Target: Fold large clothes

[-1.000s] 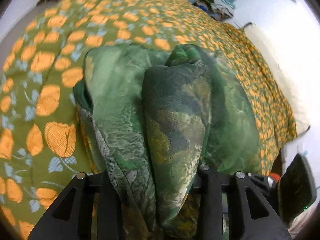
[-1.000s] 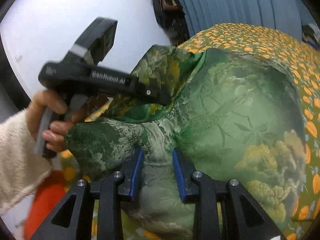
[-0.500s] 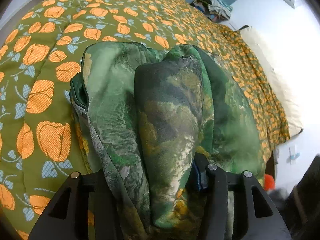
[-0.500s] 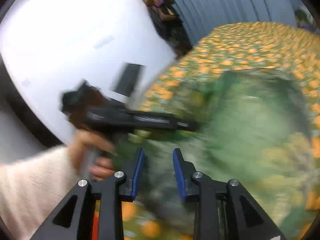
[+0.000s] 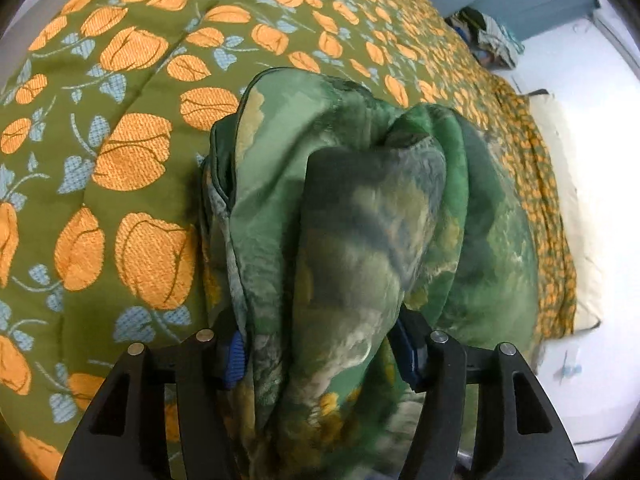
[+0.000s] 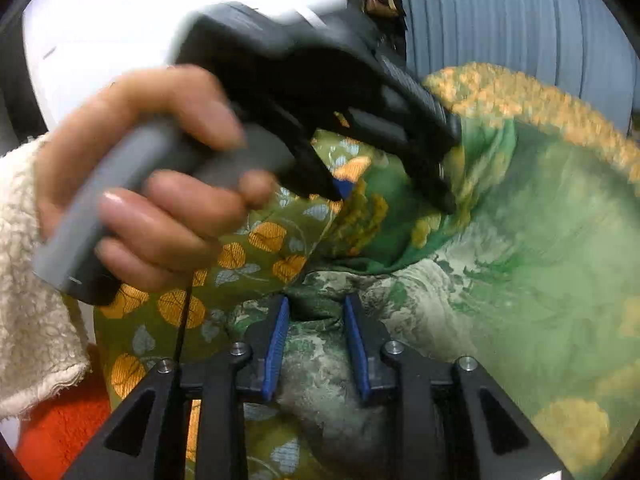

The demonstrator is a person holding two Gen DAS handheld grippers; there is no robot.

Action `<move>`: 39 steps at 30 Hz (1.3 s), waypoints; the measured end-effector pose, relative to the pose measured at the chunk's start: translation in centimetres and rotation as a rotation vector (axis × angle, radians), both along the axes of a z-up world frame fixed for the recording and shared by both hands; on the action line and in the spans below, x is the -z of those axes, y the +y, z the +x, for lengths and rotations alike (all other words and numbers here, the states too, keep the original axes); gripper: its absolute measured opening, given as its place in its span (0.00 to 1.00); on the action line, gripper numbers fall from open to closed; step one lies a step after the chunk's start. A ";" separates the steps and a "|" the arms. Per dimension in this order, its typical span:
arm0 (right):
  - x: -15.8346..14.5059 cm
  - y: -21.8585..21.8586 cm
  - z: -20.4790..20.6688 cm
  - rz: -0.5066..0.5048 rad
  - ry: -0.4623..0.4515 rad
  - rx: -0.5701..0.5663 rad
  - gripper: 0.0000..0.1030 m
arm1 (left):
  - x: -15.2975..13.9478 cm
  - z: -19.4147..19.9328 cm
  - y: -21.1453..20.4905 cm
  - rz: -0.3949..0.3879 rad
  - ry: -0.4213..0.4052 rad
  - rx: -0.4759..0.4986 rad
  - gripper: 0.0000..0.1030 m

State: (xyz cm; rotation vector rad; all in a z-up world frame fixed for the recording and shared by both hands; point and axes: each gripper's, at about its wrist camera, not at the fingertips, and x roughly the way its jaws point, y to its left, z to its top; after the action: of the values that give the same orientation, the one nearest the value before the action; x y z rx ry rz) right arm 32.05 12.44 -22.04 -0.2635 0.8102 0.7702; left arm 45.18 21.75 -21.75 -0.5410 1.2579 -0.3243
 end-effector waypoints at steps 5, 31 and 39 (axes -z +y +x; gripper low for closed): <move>-5.9 -4.9 1.3 0.099 0.075 0.076 0.29 | 0.3 -0.9 0.0 -0.010 -0.043 -0.038 0.61; -3.1 -13.5 10.0 0.007 0.249 0.137 0.29 | 1.0 -1.0 -0.9 0.024 -0.106 -0.044 0.63; -0.8 -16.0 3.7 -0.103 0.226 0.193 0.29 | 0.9 -1.5 -1.3 0.030 -0.122 -0.037 0.66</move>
State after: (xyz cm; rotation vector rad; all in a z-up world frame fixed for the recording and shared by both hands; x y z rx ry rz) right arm 35.79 -3.59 -21.23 -0.1881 1.0745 0.5840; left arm 43.64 20.43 -22.66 -0.5106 1.1323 -0.3022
